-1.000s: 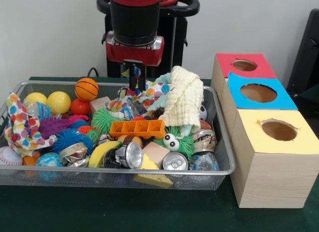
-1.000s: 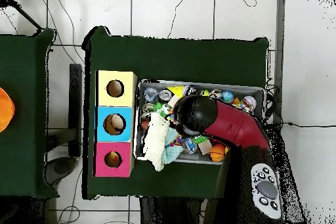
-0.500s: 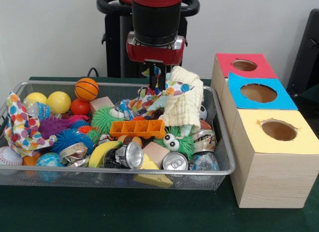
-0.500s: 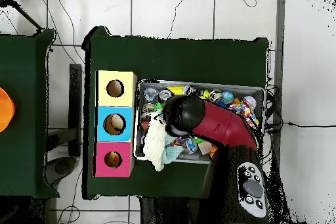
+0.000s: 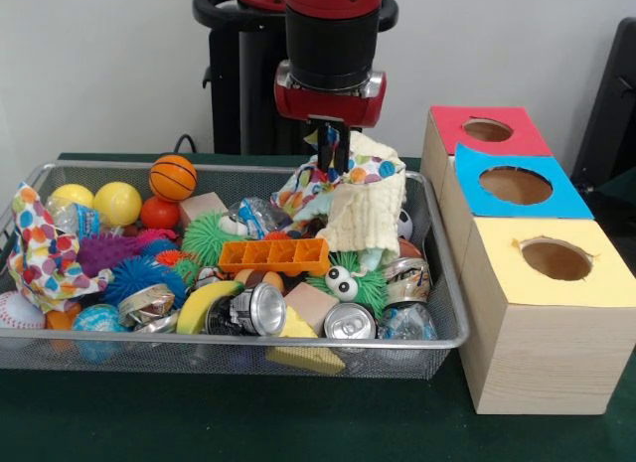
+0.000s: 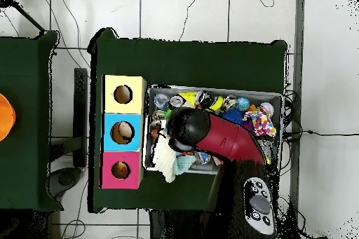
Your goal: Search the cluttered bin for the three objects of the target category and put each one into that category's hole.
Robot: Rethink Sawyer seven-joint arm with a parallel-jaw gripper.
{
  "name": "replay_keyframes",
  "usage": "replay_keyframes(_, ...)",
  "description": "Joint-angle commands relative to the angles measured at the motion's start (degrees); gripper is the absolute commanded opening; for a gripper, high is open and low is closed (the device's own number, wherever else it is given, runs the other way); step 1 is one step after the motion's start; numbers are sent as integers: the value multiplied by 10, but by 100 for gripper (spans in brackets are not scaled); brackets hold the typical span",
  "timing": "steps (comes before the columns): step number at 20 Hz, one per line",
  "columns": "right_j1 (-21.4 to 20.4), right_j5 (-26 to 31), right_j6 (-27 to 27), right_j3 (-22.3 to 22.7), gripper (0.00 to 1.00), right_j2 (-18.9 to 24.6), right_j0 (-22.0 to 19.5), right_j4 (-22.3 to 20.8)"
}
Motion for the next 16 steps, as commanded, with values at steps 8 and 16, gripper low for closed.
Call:
replay_keyframes(8,4,-56,149,59,0,10,-1,35)
replay_keyframes(16,-2,-21,120,37,0,-2,-17,14)
